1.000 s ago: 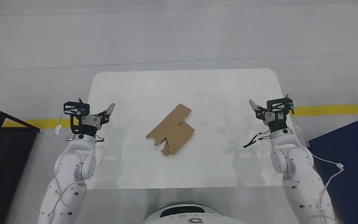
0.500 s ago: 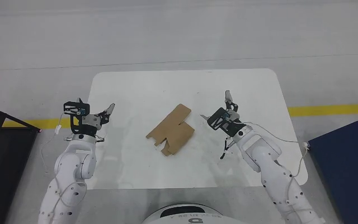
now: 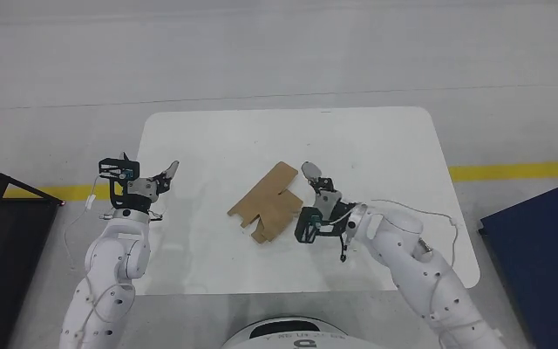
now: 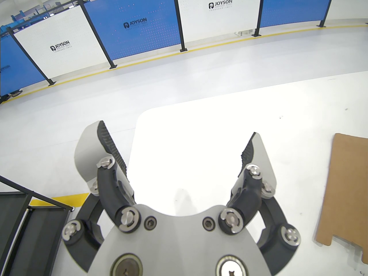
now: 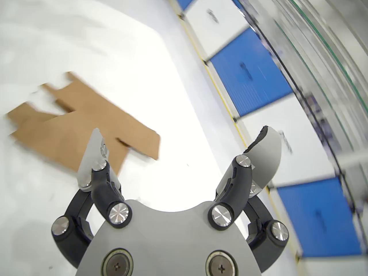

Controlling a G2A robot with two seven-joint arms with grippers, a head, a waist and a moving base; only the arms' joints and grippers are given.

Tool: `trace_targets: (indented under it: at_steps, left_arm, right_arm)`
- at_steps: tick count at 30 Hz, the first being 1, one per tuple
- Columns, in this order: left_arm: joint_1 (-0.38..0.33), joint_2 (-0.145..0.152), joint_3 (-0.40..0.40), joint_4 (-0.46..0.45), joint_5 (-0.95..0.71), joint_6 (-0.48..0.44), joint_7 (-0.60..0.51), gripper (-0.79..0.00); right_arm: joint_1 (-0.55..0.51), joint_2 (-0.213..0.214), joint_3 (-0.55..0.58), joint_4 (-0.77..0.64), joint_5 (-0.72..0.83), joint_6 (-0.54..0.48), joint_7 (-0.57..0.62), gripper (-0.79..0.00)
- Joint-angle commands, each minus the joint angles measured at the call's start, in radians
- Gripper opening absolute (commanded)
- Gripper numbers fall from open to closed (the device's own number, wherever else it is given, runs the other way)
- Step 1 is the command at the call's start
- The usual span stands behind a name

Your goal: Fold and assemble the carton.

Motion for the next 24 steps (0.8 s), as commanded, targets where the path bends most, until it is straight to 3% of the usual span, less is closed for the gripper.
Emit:
trace_targets:
  at_steps: [1,2,5,10,14,19,21,24]
  left_arm:
    - [0.000,0.000,0.000,0.000,0.000,0.000,0.000,0.000]
    - [0.000,0.000,0.000,0.000,0.000,0.000,0.000,0.000]
    - [0.000,0.000,0.000,0.000,0.000,0.000,0.000,0.000]
    - [0.000,0.000,0.000,0.000,0.000,0.000,0.000,0.000]
    - [0.000,0.000,0.000,0.000,0.000,0.000,0.000,0.000]
    - [0.000,0.000,0.000,0.000,0.000,0.000,0.000,0.000]
    - [0.000,0.000,0.000,0.000,0.000,0.000,0.000,0.000]
    - [0.000,0.000,0.000,0.000,0.000,0.000,0.000,0.000]
  right_arm:
    - [-0.011,0.012,-0.005,-0.016,-0.092,-0.029,-0.106,0.000]
    - [-0.011,0.020,-0.024,-0.029,-0.155,-0.063,-0.153,-0.052]
    - [-0.003,0.038,-0.059,-0.028,-0.290,-0.123,-0.234,-0.105]
    - [0.025,0.039,-0.128,0.002,-0.378,-0.189,-0.146,-0.296]
    - [0.069,0.023,-0.184,0.049,-0.366,-0.200,-0.044,-0.317]
    - [0.121,0.002,-0.255,0.085,-0.372,-0.176,0.065,-0.222]
    - [0.138,-0.005,-0.276,0.096,-0.382,-0.161,0.103,-0.296]
    - [0.159,-0.015,-0.306,0.120,-0.393,-0.143,0.160,-0.308]
